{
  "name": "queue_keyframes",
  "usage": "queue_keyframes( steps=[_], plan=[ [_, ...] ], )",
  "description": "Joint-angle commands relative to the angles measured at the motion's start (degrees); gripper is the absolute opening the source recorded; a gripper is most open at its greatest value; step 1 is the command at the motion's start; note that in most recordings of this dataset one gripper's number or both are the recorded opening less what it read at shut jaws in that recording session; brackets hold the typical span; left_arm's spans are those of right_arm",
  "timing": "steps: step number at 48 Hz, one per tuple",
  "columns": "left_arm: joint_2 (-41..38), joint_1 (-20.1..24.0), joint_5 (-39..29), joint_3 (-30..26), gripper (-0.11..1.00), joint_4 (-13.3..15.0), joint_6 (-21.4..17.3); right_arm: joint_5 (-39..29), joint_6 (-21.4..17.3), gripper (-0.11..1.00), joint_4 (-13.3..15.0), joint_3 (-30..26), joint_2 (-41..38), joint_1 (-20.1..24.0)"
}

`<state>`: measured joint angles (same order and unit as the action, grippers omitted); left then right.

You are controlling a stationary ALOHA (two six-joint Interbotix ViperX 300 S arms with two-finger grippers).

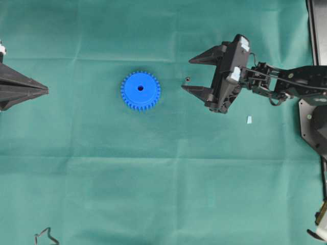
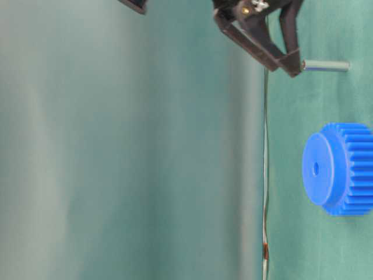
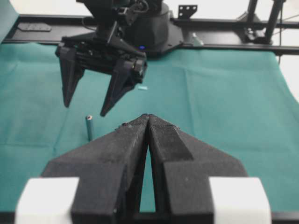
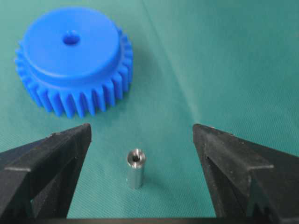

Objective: Insert the shaft into the center hole of the gear.
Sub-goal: 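Move the right gripper left toward the silver shaft beside the gear, then close the right gripper around the upright silver shaft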

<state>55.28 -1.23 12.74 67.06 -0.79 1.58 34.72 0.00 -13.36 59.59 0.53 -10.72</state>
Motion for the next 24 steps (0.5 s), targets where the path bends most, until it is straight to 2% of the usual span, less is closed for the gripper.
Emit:
queue_keyframes(
  steps=[1,18,24],
  plan=[
    [-0.18,-0.18,0.09,-1.32,0.00,-0.18,-0.09,0.88,-0.26,0.93,-0.62,-0.97,-0.70,-0.09],
    [-0.18,-0.18,0.09,-1.32,0.00,-0.18,-0.09,1.23,-1.05,0.91,-1.14,-0.88,-3.34,0.00],
    [-0.18,-0.18,0.09,-1.32,0.00,-0.18,-0.09,1.58,-0.79,0.85,-0.88,-0.79,-3.43,0.53]
  ],
)
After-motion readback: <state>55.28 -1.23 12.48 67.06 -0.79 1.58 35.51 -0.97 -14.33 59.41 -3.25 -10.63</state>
